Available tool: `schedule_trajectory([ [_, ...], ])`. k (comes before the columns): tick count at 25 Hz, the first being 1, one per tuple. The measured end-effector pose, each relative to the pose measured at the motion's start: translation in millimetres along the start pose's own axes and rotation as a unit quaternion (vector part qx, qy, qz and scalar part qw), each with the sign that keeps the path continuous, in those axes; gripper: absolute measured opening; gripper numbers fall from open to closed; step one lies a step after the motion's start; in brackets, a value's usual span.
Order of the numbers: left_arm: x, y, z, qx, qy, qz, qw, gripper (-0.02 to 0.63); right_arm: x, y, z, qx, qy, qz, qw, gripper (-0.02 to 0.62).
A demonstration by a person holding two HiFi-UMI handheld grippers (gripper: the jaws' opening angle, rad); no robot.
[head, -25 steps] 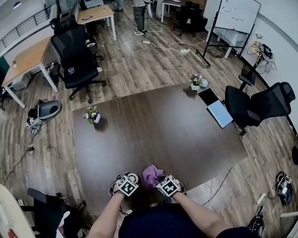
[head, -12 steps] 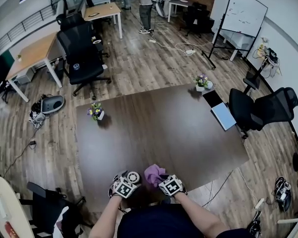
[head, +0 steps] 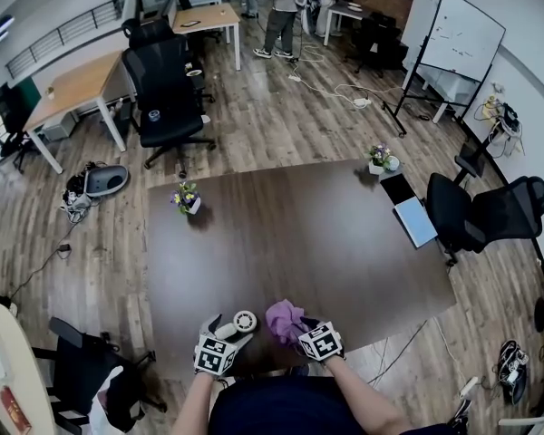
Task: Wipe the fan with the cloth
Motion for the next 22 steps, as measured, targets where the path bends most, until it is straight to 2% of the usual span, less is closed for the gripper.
schedule_trajectory([
  [3, 1.7, -15.4, 6.3, 0.026, -0.019, 0.012, 0.9994, 0.417, -4.5, -7.2, 4.0, 0.014, 0.001, 0.004, 1.000, 0.137],
  [11, 4.1, -41.9, 23.7, 0.073, -0.030, 0.052, 0.9955, 0.317, -14.5, -25.8, 19.1, 0.060, 0.010, 0.017, 0.998, 0.116],
  [15, 1.5, -53.9, 28.4, 0.101, -0.042, 0.074, 0.9913, 0.205, -19.3, -37.8, 33.7, 0.086, 0.001, 0.015, 0.996, 0.087],
  [17, 3.1, -55.3, 26.6, 0.102, -0.038, 0.077, 0.9911, 0.129, -23.4, -43.7, 39.0, 0.094, -0.001, 0.019, 0.995, 0.084],
  [20, 2.9, -58.5, 23.0, 0.102, -0.038, 0.089, 0.9900, 0.070, -29.1, -50.1, 44.3, 0.104, -0.003, 0.024, 0.994, 0.079],
  [22, 2.1, -61.0, 20.7, 0.106, -0.042, 0.098, 0.9887, 0.006, -31.5, -52.8, 46.3, 0.108, -0.003, 0.028, 0.994, 0.074],
])
Point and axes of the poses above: the fingertips, and each gripper's own axes: y forward along the fingers, x to its right, z out of its top, the point moved 3 cm from there along -y, backward along the fingers, and after that the axes turned 1 degree about -z, right-handed, at the moved point
